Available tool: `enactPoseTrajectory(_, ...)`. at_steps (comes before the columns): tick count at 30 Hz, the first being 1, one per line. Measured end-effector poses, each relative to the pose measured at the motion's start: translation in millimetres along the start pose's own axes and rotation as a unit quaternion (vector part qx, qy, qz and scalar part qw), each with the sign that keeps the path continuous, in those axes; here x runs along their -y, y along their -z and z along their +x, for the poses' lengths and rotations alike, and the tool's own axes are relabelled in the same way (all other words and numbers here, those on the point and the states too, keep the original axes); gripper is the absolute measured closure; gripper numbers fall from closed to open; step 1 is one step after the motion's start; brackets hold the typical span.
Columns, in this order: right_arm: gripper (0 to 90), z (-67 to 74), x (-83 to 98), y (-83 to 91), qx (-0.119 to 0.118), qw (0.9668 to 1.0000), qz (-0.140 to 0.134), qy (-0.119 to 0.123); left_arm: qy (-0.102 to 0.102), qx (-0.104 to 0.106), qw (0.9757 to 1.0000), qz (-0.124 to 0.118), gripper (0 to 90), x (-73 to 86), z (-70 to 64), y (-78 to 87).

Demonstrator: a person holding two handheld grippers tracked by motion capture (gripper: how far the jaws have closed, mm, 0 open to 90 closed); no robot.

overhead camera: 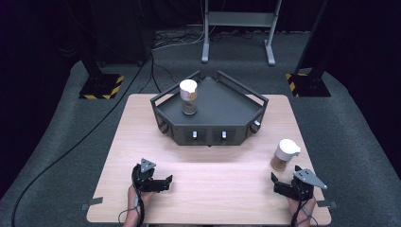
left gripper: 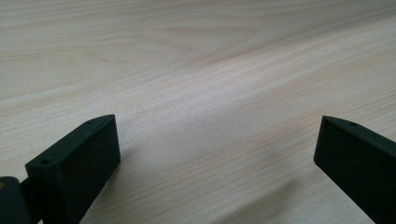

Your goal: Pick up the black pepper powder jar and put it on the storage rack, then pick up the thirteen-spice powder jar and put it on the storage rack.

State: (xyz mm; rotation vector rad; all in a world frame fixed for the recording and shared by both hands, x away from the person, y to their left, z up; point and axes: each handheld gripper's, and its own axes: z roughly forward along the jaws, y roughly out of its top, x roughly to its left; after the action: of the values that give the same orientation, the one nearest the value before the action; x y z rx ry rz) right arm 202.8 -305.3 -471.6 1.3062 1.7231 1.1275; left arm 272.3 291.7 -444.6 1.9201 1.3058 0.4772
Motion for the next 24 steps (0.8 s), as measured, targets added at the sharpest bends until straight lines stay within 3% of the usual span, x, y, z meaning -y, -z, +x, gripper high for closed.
enactPoseTrajectory(6,0.6,0.0,0.3,0.1,0.000,1.0000,-0.001,0.000,-0.004,-0.003,1.0000,0.004,0.0,-1.6,-2.2,-1.0)
enactPoseTrajectory(24,0.4,1.0,1.3,0.6,0.003,1.0000,-0.003,0.001,-0.044,-0.025,0.9984,0.027,0.0,-8.1,-17.6,-5.1)
